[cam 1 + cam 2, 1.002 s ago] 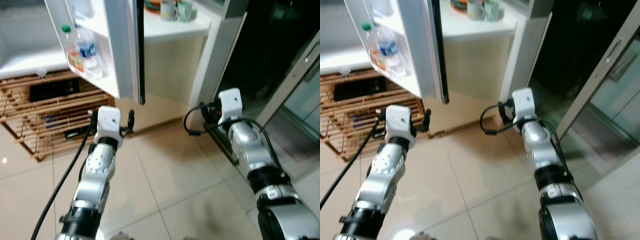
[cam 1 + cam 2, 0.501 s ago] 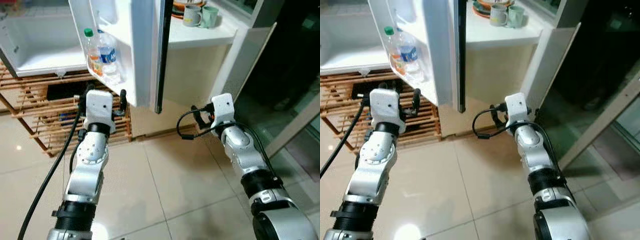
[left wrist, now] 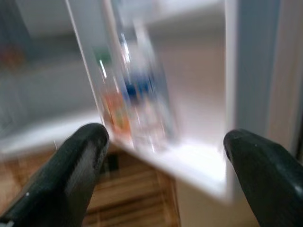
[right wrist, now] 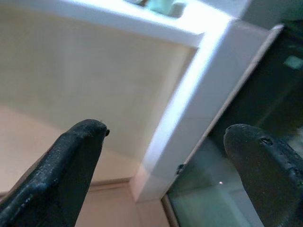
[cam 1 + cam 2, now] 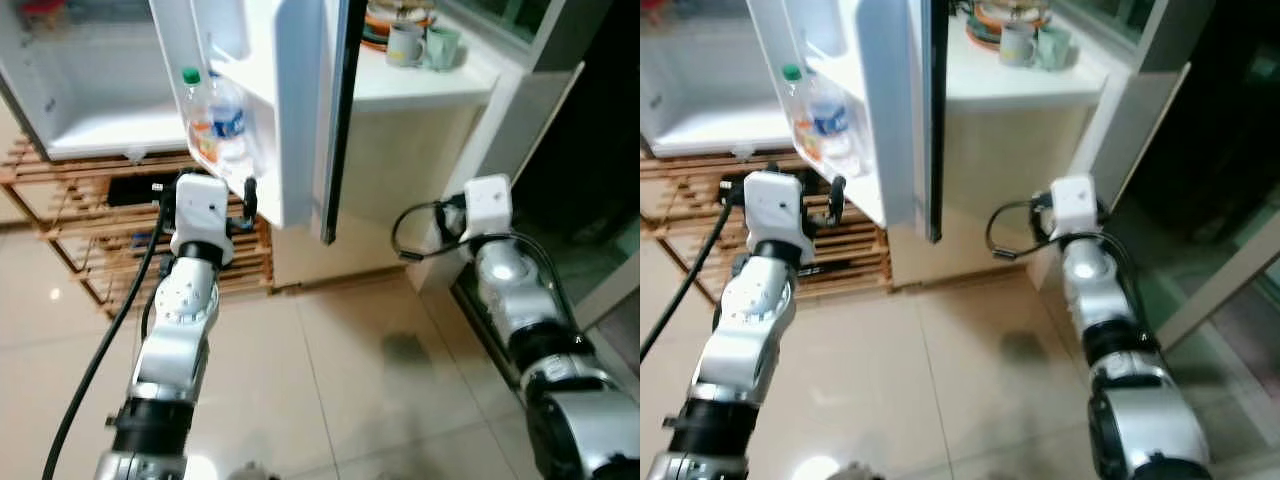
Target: Restocking fridge
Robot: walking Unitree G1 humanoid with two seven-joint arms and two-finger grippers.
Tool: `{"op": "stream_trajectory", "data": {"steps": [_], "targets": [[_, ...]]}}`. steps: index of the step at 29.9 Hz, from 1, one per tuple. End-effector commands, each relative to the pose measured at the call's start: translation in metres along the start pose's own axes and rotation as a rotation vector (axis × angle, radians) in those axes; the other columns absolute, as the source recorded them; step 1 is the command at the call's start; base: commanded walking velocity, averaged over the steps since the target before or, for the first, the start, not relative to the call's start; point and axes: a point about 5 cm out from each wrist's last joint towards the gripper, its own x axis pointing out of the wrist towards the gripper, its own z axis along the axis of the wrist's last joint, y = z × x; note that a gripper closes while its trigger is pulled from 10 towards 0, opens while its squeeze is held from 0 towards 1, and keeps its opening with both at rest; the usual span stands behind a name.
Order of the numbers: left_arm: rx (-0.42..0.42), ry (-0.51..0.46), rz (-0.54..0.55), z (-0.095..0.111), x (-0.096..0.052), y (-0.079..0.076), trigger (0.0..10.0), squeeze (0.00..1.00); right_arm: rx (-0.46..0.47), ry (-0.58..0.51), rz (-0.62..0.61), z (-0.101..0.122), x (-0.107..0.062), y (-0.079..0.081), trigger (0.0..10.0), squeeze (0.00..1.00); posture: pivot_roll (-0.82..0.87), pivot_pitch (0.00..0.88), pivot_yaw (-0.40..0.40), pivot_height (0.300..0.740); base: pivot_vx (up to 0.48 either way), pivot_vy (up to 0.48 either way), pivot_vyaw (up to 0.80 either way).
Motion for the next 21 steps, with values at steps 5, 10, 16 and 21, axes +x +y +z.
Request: {"op": "stream_trajectory", "data": {"steps": [5,10,16,21], "targets": [[-0.008,0.325,-0.08,-0.054,-0.011,-0.007,10.0,0.0,0.009,-0.01,0.014,0.029,0.013,0.012,10.0,0.0,0.0,0.0,-0.038,0.74,0.0,0.0,0.0],[-0.016,0.281,-0.058,-0.051,-0.019,0.003,10.0,0.0,0.018,-0.055,0.115,0.058,0.018,0.041,10.0,0.0,0.06,0.0,-0.085,0.74,0.0,0.0,0.0],[-0.002,0.026,-0.073,-0.011,-0.025,-0.003,10.0,0.0,0.041,-0.099,0.203,0.036,0.007,0.056,10.0,0.0,0.05,0.0,-0.086,0.74,0.0,0.0,0.24],[0.047,-0.053,-0.098,0.004,-0.026,-0.013,10.0,0.0,0.066,-0.047,0.226,0.004,-0.004,0.062,10.0,0.0,0.03,0.0,-0.07,0.74,0.089,0.0,0.68]]}}
